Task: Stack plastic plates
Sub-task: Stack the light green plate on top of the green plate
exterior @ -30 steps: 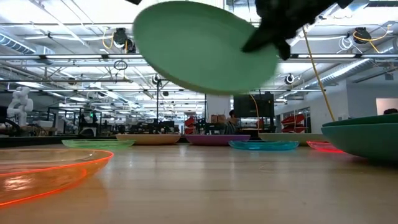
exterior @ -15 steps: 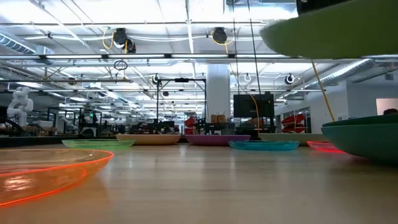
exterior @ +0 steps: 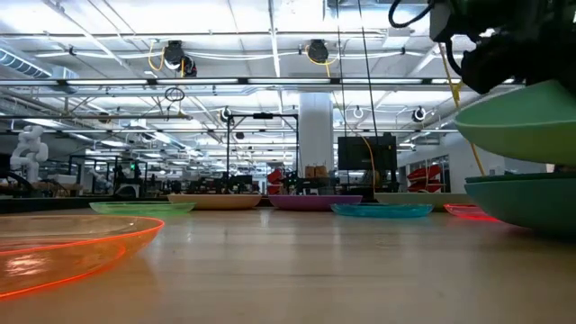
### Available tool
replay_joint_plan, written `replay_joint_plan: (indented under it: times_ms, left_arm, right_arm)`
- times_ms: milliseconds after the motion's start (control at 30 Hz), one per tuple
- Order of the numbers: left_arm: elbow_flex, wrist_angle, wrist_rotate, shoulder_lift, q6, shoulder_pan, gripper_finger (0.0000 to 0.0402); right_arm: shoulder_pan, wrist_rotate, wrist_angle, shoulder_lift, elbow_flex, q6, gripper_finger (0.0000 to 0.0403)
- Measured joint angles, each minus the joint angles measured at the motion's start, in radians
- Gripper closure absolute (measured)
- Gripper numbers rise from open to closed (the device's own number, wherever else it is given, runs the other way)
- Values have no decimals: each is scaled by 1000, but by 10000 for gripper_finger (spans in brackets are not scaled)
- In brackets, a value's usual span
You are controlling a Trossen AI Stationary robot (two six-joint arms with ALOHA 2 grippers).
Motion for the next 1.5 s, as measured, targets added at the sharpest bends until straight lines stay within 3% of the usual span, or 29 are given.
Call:
replay_joint_plan:
  times_ms: [167,567,1500]
  left_arm:
    - [0,0,0,0,0,0,199]
    - [0,0,0,0,0,0,199]
    - [-1,1,0,0,-2,0,199]
  right_arm:
    - [0,0,-3,0,-27,11,371]
    - [0,122,-10,0,-29,69,310]
    - [0,118,-54,0,-29,218,201]
